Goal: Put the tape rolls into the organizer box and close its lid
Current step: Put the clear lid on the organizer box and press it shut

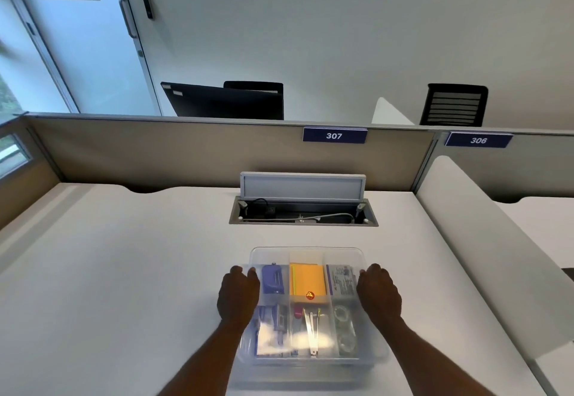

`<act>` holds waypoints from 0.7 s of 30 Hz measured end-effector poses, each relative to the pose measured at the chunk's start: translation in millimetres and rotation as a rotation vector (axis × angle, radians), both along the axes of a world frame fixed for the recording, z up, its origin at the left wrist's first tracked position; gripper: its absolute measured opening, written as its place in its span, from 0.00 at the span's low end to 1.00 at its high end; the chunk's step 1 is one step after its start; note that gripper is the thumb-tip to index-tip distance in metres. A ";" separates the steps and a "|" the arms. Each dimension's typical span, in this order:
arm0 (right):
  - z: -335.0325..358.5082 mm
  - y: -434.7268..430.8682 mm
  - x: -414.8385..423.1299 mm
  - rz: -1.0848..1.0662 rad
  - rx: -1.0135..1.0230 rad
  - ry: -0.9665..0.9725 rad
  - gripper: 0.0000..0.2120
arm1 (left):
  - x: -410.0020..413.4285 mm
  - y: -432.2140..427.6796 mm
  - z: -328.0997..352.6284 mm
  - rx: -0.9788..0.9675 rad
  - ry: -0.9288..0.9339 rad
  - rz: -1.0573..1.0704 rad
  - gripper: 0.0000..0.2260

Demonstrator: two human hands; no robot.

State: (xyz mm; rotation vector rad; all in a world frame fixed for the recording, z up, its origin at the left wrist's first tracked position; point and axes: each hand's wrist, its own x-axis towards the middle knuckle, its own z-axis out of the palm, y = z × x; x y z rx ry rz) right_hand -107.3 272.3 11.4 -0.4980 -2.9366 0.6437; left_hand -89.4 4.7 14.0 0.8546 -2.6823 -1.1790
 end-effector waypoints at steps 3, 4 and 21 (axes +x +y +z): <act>2.9 1.7 -15.4 0.022 -0.003 -0.006 0.12 | -25.0 -0.4 5.1 0.054 -0.025 -0.048 0.20; 2.9 3.3 -20.9 0.029 -0.016 -0.022 0.13 | -31.5 0.9 5.7 0.052 -0.028 -0.073 0.21; -20.0 7.3 -58.7 0.184 -0.012 -0.054 0.21 | -56.8 7.4 -30.3 -0.069 0.065 -0.357 0.21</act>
